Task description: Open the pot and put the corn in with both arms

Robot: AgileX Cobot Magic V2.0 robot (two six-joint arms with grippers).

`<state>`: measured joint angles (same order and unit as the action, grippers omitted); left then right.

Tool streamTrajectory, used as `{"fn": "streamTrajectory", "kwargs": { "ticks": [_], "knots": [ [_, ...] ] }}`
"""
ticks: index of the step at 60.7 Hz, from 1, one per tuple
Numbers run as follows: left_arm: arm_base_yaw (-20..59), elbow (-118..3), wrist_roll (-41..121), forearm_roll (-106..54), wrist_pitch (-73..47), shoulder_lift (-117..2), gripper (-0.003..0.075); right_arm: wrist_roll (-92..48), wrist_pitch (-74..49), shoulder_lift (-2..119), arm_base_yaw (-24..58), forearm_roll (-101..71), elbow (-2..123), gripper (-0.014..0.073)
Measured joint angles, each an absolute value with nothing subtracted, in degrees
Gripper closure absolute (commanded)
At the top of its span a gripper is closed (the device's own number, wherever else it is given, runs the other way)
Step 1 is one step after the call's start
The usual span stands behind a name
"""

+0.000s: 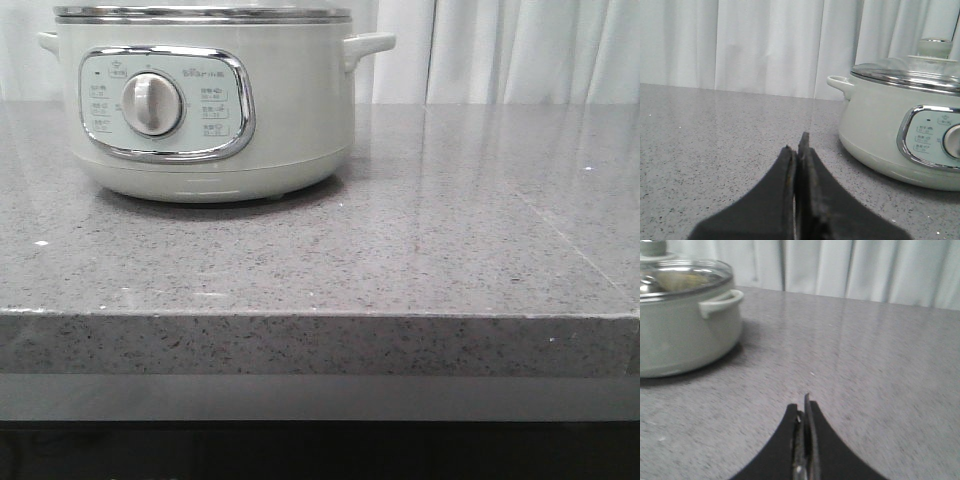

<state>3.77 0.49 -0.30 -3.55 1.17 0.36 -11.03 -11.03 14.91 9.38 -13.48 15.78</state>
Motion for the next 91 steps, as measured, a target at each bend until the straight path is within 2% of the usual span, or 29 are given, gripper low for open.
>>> {"fn": "streamTrajectory", "kwargs": {
  "ticks": [14,23,55,71,91],
  "knots": [
    [3.8,0.5,-0.3,-3.5,1.2,0.4,0.0741,-11.0,-7.9,2.3,5.5,-15.1,3.1,0.0683],
    [3.8,0.5,-0.3,-3.5,1.2,0.4,0.0741,-11.0,-6.8,-0.4,5.2,-15.6,-1.0,0.0683],
    [3.8,0.5,-0.3,-3.5,1.4,0.4,0.0741,-10.8,-6.3,-0.6,5.1,-13.8,-1.6,0.0683],
    [3.8,0.5,-0.3,-3.5,1.4,0.4,0.0741,1.2,-3.1,-0.6,5.1,-2.7,-1.6,0.0683],
    [3.8,0.5,-0.3,-3.5,1.4,0.4,0.0741,2.7,-1.6,-0.6,5.1,-2.1,-1.6,0.0683]
  ]
}}
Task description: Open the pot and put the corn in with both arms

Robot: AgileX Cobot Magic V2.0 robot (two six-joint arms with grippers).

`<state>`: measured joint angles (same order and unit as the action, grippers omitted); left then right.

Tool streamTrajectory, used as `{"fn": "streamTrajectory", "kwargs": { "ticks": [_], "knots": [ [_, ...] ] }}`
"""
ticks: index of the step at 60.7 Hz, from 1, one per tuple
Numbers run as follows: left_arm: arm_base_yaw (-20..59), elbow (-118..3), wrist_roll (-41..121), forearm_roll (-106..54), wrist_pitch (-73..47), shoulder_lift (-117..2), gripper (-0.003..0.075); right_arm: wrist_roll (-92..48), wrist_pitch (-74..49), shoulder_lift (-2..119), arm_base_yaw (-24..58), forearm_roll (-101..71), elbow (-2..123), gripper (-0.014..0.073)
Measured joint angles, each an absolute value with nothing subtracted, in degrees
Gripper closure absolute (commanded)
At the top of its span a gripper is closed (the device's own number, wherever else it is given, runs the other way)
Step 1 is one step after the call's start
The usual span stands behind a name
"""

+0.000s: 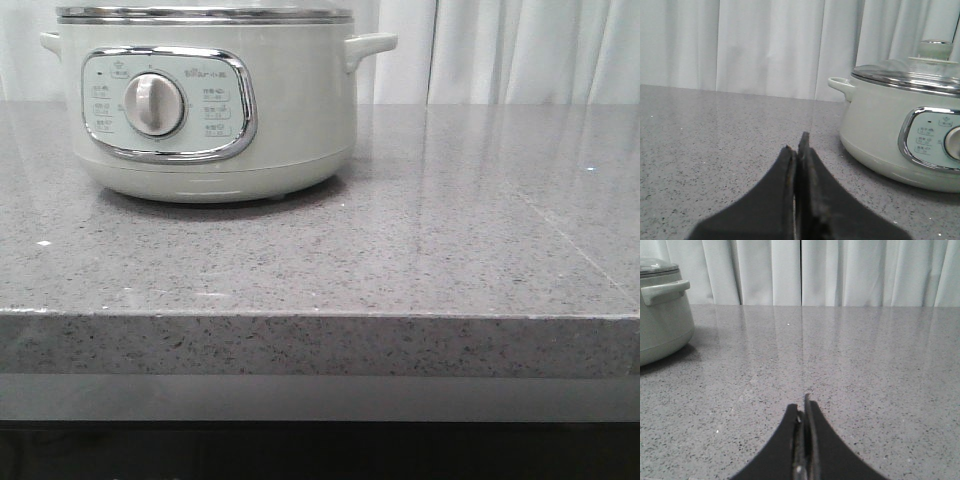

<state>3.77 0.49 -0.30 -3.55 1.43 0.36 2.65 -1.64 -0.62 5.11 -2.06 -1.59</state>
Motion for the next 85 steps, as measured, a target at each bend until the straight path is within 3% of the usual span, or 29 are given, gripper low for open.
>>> {"fn": "streamTrajectory", "kwargs": {
  "ticks": [85],
  "knots": [
    [3.8,0.5,-0.3,-3.5,1.5,0.4,0.0741,2.8,-1.2,-0.6,0.0,-0.6,-1.6,0.0683]
  ]
}}
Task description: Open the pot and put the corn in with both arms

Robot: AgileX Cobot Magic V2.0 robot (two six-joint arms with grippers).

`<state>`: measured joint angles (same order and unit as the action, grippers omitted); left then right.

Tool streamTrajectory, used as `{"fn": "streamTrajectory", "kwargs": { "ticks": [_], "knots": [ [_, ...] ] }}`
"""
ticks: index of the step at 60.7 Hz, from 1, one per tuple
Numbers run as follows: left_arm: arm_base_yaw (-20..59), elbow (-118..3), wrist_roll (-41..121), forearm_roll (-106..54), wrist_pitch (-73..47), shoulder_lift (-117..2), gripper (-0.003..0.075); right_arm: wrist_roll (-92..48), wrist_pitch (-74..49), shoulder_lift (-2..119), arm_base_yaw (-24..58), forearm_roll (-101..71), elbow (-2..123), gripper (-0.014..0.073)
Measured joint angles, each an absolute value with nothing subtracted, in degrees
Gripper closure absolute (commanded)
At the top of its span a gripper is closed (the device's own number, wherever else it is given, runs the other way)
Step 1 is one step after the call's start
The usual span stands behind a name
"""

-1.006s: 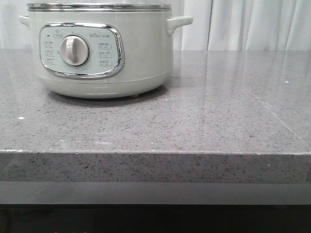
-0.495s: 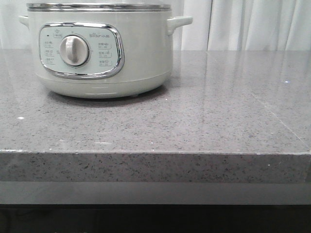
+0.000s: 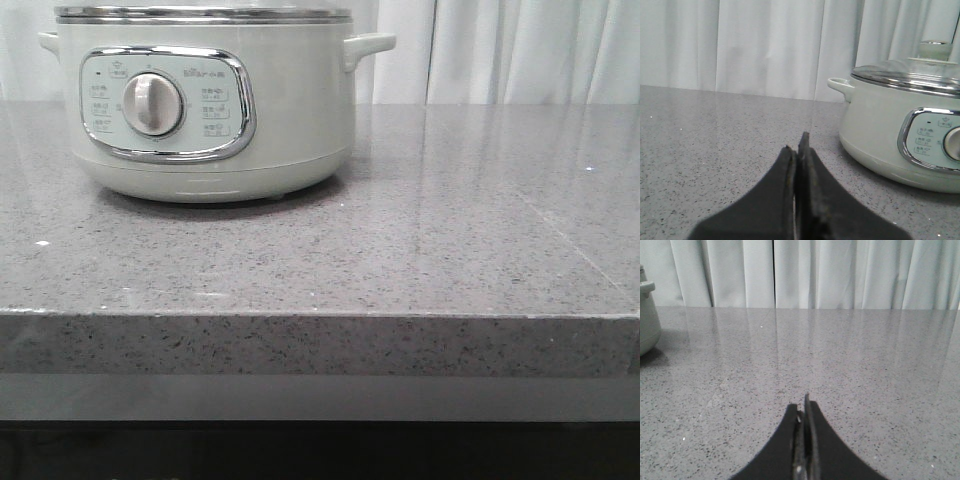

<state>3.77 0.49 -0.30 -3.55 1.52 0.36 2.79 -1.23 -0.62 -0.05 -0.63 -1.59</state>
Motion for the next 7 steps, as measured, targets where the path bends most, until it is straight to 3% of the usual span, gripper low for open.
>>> {"fn": "streamTrajectory", "kwargs": {
  "ticks": [7],
  "knots": [
    [3.8,0.5,-0.3,-3.5,1.6,0.4,0.0741,2.8,-1.2,-0.6,0.0,-0.6,-1.6,0.0683]
  ]
}}
